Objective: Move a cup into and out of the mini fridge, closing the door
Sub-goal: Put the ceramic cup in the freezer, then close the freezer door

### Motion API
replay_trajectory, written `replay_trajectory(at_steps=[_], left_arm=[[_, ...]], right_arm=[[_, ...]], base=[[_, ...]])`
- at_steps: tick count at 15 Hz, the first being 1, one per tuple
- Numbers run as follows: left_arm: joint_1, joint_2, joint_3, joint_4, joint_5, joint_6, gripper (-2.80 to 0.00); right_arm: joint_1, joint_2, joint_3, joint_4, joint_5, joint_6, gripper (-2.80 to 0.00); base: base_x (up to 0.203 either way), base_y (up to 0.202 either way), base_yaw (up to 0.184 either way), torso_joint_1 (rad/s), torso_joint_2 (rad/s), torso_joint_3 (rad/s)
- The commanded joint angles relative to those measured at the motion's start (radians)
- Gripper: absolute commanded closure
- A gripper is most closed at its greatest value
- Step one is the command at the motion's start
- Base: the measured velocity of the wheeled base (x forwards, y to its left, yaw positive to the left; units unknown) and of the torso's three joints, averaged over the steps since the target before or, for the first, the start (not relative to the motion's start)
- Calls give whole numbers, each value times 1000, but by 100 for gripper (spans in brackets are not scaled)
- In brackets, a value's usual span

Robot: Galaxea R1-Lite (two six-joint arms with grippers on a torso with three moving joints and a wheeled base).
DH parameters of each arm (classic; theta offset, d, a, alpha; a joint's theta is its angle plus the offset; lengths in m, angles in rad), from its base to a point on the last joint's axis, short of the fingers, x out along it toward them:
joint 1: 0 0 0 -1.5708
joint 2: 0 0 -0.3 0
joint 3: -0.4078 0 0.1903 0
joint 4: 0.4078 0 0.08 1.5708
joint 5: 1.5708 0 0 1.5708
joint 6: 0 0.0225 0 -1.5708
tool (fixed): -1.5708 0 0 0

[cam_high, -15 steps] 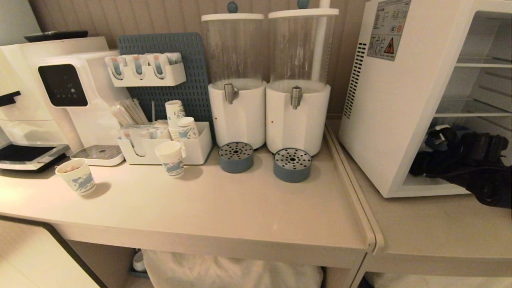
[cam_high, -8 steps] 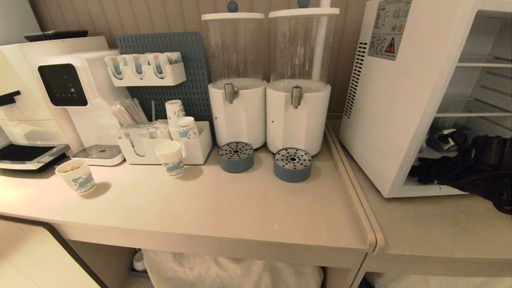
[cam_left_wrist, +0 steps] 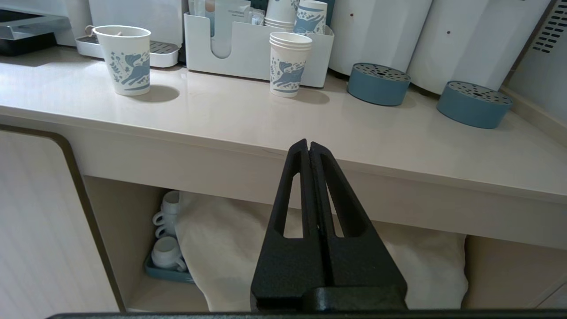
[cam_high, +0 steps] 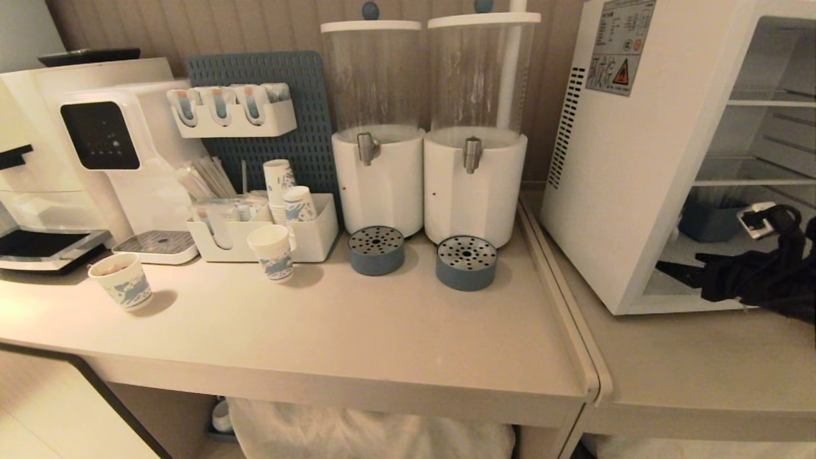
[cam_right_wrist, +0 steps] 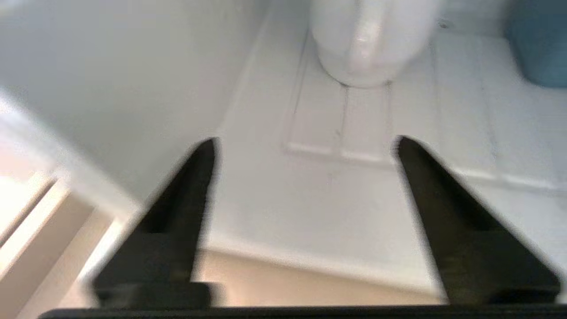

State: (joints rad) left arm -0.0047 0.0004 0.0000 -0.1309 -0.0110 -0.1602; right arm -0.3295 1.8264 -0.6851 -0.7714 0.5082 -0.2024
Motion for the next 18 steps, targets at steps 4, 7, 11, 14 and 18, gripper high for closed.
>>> replay_trajectory(at_steps=[4,7,11,14,18], left_arm=[[1,-5,40,-1,0,-2,0],[0,-5,40,-1,0,-2,0],[0,-5,40,-1,0,-2,0],[1,-5,40,-1,0,-2,0],[2,-5,40,-1,0,-2,0]], right_arm=[[-29,-110,80,-10,21,-2,0],[-52,-198,126,-5,51,-1,0],[-91,-362,193,71,124,-1,0],[-135,-527,224,213,225,-2,0],[-232,-747,163,628,413,-47,0]], base=[[0,0,0,0,0,0],[0,0,0,0,0,0],[0,0,0,0,0,0],[0,0,0,0,0,0],[0,0,0,0,0,0]])
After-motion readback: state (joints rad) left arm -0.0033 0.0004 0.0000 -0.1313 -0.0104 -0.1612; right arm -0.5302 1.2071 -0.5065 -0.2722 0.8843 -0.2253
